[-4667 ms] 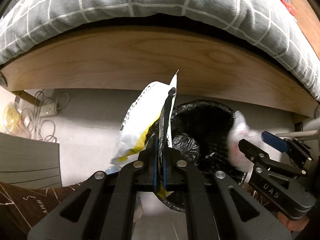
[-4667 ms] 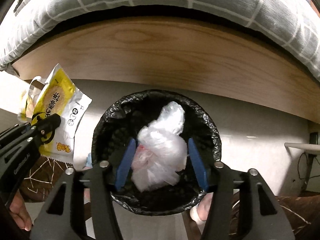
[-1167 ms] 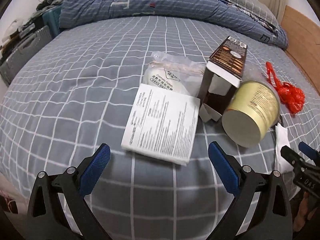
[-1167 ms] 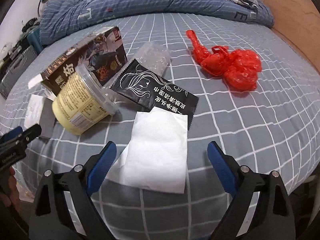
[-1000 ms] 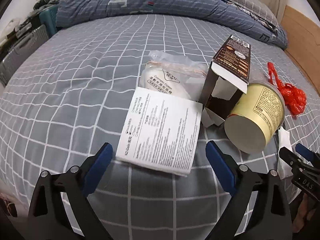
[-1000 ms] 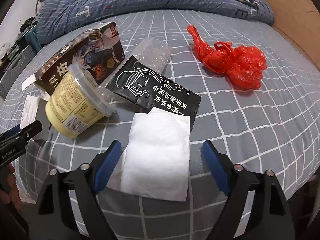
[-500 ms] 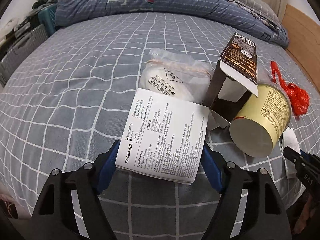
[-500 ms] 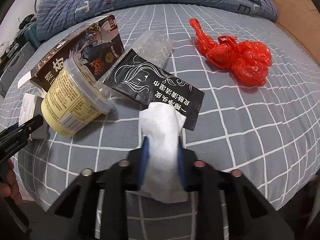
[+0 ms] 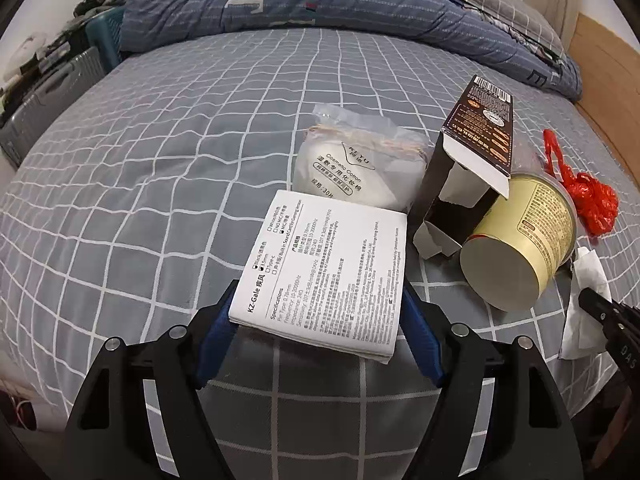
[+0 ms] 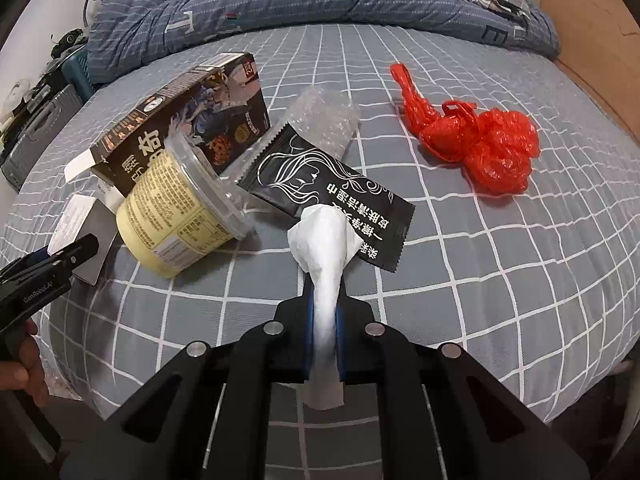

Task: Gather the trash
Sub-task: 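Grasp the white tissue with the right tool while the left tool grasps the paper leaflet, then carry the white tissue and paper leaflet with both tools over the bin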

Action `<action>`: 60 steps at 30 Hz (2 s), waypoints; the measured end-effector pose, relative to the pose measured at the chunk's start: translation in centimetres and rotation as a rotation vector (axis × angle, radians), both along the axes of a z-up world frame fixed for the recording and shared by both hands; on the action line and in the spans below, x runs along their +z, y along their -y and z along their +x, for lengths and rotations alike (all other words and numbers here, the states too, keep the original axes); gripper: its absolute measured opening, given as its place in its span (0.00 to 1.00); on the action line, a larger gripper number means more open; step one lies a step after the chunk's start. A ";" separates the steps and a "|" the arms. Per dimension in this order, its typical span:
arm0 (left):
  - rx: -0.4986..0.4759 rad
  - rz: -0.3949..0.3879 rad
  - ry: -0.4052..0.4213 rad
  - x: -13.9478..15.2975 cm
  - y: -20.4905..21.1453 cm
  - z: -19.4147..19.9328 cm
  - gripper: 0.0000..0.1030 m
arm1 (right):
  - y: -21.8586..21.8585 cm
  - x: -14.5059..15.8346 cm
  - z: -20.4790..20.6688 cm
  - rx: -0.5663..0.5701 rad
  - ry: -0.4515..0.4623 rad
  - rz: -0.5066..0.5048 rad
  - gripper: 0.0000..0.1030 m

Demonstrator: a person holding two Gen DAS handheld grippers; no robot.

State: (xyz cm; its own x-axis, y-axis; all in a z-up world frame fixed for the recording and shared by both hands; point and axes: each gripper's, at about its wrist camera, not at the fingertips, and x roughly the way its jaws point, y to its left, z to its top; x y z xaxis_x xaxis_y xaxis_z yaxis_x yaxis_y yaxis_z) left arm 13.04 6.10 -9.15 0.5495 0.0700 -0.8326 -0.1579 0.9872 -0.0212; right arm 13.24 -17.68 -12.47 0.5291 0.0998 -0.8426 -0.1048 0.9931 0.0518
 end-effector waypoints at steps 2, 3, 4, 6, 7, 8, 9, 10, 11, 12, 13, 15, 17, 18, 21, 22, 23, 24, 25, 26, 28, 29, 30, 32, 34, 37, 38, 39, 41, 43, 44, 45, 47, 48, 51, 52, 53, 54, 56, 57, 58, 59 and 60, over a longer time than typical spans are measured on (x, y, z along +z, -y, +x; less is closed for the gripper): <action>0.007 0.000 0.002 0.1 0.0 -0.3 0.71 | 0.0 0.2 -0.1 0.001 0.004 0.002 0.08; 0.010 0.000 0.005 0.2 0.0 -0.4 0.71 | 0.0 0.3 -0.1 0.002 0.005 0.004 0.08; 0.011 0.000 0.010 0.5 0.0 -0.6 0.71 | -0.1 0.4 -0.2 0.004 0.007 0.005 0.08; 0.007 0.004 0.021 0.9 0.2 -1.1 0.71 | -0.2 0.7 -0.3 0.009 0.014 0.003 0.08; 0.007 0.004 0.026 1.1 0.3 -1.3 0.71 | -0.2 0.8 -0.4 0.009 0.016 0.003 0.08; 0.007 0.001 0.030 1.2 0.3 -1.5 0.71 | -0.2 1.0 -0.5 0.010 0.020 0.006 0.08; 0.006 -0.003 0.032 1.4 0.3 -1.6 0.71 | -0.2 1.1 -0.6 0.011 0.022 0.007 0.08; 0.005 -0.009 0.035 1.6 0.4 -1.9 0.71 | -0.1 1.2 -0.6 0.012 0.025 0.008 0.08; 0.003 -0.011 0.037 1.8 0.5 -2.1 0.71 | -0.1 1.4 -0.7 0.015 0.029 0.009 0.08; 0.001 -0.010 0.040 1.9 0.6 -2.3 0.71 | -0.1 1.5 -0.8 0.016 0.032 0.011 0.08; 0.001 -0.008 0.045 2.1 0.7 -2.7 0.71 | -0.1 1.7 -1.0 0.018 0.036 0.012 0.08; 0.002 -0.009 0.049 2.4 0.8 -3.3 0.71 | 0.0 2.0 -1.2 0.021 0.043 0.014 0.08; 0.004 -0.014 0.051 2.5 0.9 -3.8 0.71 | 0.2 2.4 -1.5 0.021 0.051 0.018 0.08; 0.005 -0.015 0.051 2.6 0.9 -4.0 0.71 | 0.2 2.6 -1.6 0.022 0.055 0.020 0.08; 0.006 -0.025 0.049 2.9 1.3 -4.9 0.71 | 0.2 3.3 -2.2 0.028 0.070 0.022 0.08; 0.006 -0.028 0.048 3.0 1.3 -5.1 0.71 | 0.1 3.5 -2.3 0.031 0.073 0.022 0.08; 0.006 -0.031 0.047 3.1 1.3 -5.2 0.71 | 0.1 3.8 -2.6 0.036 0.080 0.022 0.08; 0.005 -0.033 0.049 3.3 1.4 -5.5 0.71 | 0.1 4.1 -2.9 0.039 0.084 0.021 0.08; 0.002 -0.030 0.052 3.6 1.7 -5.7 0.71 | 0.0 4.3 -3.1 0.041 0.086 0.021 0.08; 0.002 -0.027 0.054 3.8 1.8 -5.9 0.71 | 0.0 4.5 -3.5 0.046 0.090 0.022 0.08; 0.001 -0.029 0.058 4.2 2.2 -6.4 0.71 | -0.2 4.9 -4.0 0.055 0.095 0.017 0.08; 0.002 -0.032 0.059 4.4 2.3 -6.6 0.71 | -0.3 5.1 -4.3 0.058 0.099 0.014 0.08; 0.002 -0.034 0.060 4.5 2.4 -6.9 0.71 | -0.3 5.2 -4.6 0.061 0.102 0.014 0.08; -0.002 -0.037 0.062 4.9 2.7 -7.4 0.71 | -0.4 5.6 -5.2 0.065 0.106 0.015 0.08; -0.002 -0.040 0.064 5.1 3.0 -8.1 0.71 | -0.5 6.0 -5.6 0.067 0.110 0.016 0.08; -0.001 -0.043 0.064 5.4 3.2 -9.0 0.71 | -0.5 6.6 -6.6 0.069 0.116 0.022 0.08; -0.001 -0.044 0.063 5.5 3.3 -9.3 0.71 | -0.5 6.7 -6.8 0.070 0.117 0.023 0.08; -0.001 -0.045 0.063 5.6 3.3 -9.5 0.71 | -0.5 6.8 -7.1 0.071 0.118 0.024 0.08; -0.001 -0.046 0.068 5.9 3.5 -10.2 0.71 | -0.5 7.1 -7.7 0.074 0.119 0.026 0.08; -0.001 -0.047 0.072 6.2 3.6 -10.8 0.71 | -0.6 7.3 -8.3 0.077 0.120 0.027 0.08; -0.001 -0.049 0.074 6.4 3.6 -11.1 0.71 | -0.6 7.4 -8.6 0.078 0.120 0.028 0.08; 0.000 -0.052 0.075 6.6 3.7 -11.4 0.71 | -0.6 7.4 -8.8 0.079 0.120 0.029 0.08; 0.001 -0.054 0.075 6.8 3.9 -11.9 0.71 | -0.7 7.6 -9.4 0.081 0.121 0.031 0.08; 0.002 -0.054 0.076 6.9 3.9 -12.2 0.71 | -0.7 7.7 -9.7 0.082 0.121 0.031 0.08; 0.004 -0.053 0.077 7.2 4.1 -13.1 0.71 | -0.8 7.9 -10.5 0.086 0.122 0.030 0.08; 0.005 -0.053 0.078 7.3 4.2 -13.3 0.71 | -0.8 7.9 -10.7 0.086 0.122 0.031 0.08; 0.006 -0.052 0.079 7.4 4.2 -13.6 0.71 | -0.8 8.0 -11.1 0.087 0.122 0.032 0.08; 0.009 -0.053 0.079 7.5 4.3 -14.0 0.71 | -0.8 8.0 -11.3 0.087 0.121 0.033 0.08; 0.011 -0.056 0.078 7.4 4.3 -14.5 0.71 | -0.8 8.1 -11.6 0.088 0.121 0.034 0.08; 0.013 -0.058 0.076 7.4 4.3 -14.8 0.71 | -0.8 8.1 -11.8 0.088 0.121 0.035 0.08; 0.015 -0.061 0.075 7.3 4.4 -15.1 0.71 | -0.8 8.1 -12.1 0.088 0.120 0.036 0.08; 0.017 -0.063 0.072 7.2 4.4 -15.4 0.71 | -0.8 8.0 -12.5 0.088 0.118 0.037 0.08; 0.018 -0.066 0.069 7.1 4.5 -15.7 0.71 | -0.8 8.0 -12.7 0.089 0.116 0.037 0.08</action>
State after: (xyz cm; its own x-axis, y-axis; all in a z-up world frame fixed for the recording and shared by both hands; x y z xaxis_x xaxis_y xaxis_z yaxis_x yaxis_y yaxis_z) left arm -2.62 1.63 -2.02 0.6052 0.0263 -0.7956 -0.1710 0.9804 -0.0977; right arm 0.53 -16.92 -4.44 0.6106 0.1807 -0.7710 -0.1995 0.9773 0.0710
